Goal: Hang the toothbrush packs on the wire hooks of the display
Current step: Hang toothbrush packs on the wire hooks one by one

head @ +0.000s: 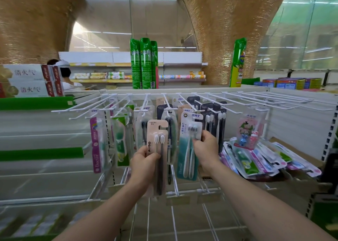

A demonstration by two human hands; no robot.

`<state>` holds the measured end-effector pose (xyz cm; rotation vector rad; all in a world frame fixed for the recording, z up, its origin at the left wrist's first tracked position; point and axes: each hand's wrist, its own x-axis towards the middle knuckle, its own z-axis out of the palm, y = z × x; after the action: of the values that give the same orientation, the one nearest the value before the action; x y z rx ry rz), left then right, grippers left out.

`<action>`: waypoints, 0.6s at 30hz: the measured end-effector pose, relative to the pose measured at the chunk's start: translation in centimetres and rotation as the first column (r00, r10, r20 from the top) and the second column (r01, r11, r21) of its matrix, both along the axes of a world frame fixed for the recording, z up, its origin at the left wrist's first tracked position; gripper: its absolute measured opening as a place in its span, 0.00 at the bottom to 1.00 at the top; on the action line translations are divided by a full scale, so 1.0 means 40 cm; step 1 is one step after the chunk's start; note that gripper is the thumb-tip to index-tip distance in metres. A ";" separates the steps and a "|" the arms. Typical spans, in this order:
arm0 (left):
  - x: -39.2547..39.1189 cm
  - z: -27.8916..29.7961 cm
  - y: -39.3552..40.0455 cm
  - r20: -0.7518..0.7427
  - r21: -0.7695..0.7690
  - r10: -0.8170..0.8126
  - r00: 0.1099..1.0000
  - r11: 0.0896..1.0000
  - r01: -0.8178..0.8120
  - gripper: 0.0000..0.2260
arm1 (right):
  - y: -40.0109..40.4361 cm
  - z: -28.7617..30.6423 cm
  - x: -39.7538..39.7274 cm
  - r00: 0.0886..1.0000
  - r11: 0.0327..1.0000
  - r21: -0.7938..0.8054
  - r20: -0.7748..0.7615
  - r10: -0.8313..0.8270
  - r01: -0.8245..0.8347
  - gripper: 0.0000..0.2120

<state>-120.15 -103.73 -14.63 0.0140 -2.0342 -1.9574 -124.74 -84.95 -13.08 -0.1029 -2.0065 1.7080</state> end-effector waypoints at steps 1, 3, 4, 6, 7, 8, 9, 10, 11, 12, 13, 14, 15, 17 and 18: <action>0.000 -0.002 0.005 0.001 -0.001 -0.010 1.000 1.000 0.010 0.05 | 0.003 0.000 0.009 1.000 1.000 -0.003 -0.003 -0.006 0.006 0.03; 0.005 -0.001 0.013 0.006 0.008 -0.032 0.999 0.999 0.032 0.05 | 0.009 0.001 0.023 0.999 0.999 -0.029 -0.031 -0.015 0.014 0.04; 0.008 0.000 0.018 0.008 0.015 -0.042 0.999 0.999 0.042 0.05 | 0.011 0.003 0.032 0.998 0.999 -0.050 -0.052 -0.018 0.015 0.04; 0.011 0.000 0.029 0.005 0.027 -0.058 0.998 0.998 0.057 0.06 | 0.012 0.007 0.053 0.994 0.997 -0.068 -0.095 -0.044 0.038 0.07; 0.013 0.000 0.035 0.003 0.034 -0.062 0.998 0.998 0.062 0.06 | 0.014 0.008 0.065 0.992 0.996 -0.069 -0.111 -0.066 0.058 0.09; 0.017 0.001 0.041 0.002 0.042 -0.066 0.998 0.997 0.066 0.06 | 0.016 0.009 0.075 0.988 0.994 -0.077 -0.127 -0.086 0.076 0.09; 0.020 0.002 0.047 0.000 0.042 -0.072 0.997 0.996 0.072 0.06 | 0.020 0.010 0.085 0.985 0.992 -0.092 -0.141 -0.102 0.090 0.09; 0.023 0.002 0.052 0.000 0.040 -0.078 0.997 0.996 0.078 0.06 | 0.026 0.008 0.091 0.982 0.989 -0.109 -0.147 -0.118 0.102 0.09; 0.026 0.002 0.057 -0.002 0.031 -0.085 0.996 0.996 0.085 0.06 | 0.034 0.009 0.097 0.980 0.985 -0.121 -0.146 -0.138 0.120 0.09; 0.030 0.003 0.061 -0.004 0.027 -0.093 0.996 0.995 0.093 0.06 | 0.045 0.008 0.098 0.976 0.981 -0.125 -0.139 -0.168 0.151 0.08; 0.033 0.003 0.065 -0.007 0.020 -0.098 0.995 0.995 0.098 0.05 | 0.056 0.007 0.097 0.973 0.977 -0.121 -0.129 -0.193 0.178 0.08; 0.037 0.005 0.067 -0.009 0.018 -0.100 0.995 0.995 0.100 0.05 | 0.066 0.009 0.093 0.971 0.975 -0.107 -0.122 -0.206 0.194 0.08; 0.038 0.006 0.069 -0.008 0.014 -0.102 0.995 0.995 0.102 0.05 | 0.073 0.012 0.089 0.971 0.977 -0.082 -0.121 -0.206 0.197 0.07; 0.041 0.008 0.072 -0.002 0.006 -0.115 0.993 0.993 0.115 0.05 | 0.078 0.026 0.081 0.973 0.980 -0.030 -0.116 -0.197 0.195 0.07; 0.042 0.009 0.074 0.002 0.003 -0.119 0.993 0.993 0.119 0.05 | 0.079 0.037 0.073 0.975 0.980 -0.025 -0.103 -0.199 0.197 0.08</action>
<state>-118.47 -100.78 -14.25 -0.1068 -2.0782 -2.0314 -121.84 -81.80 -11.62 -0.2065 -1.8417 1.5691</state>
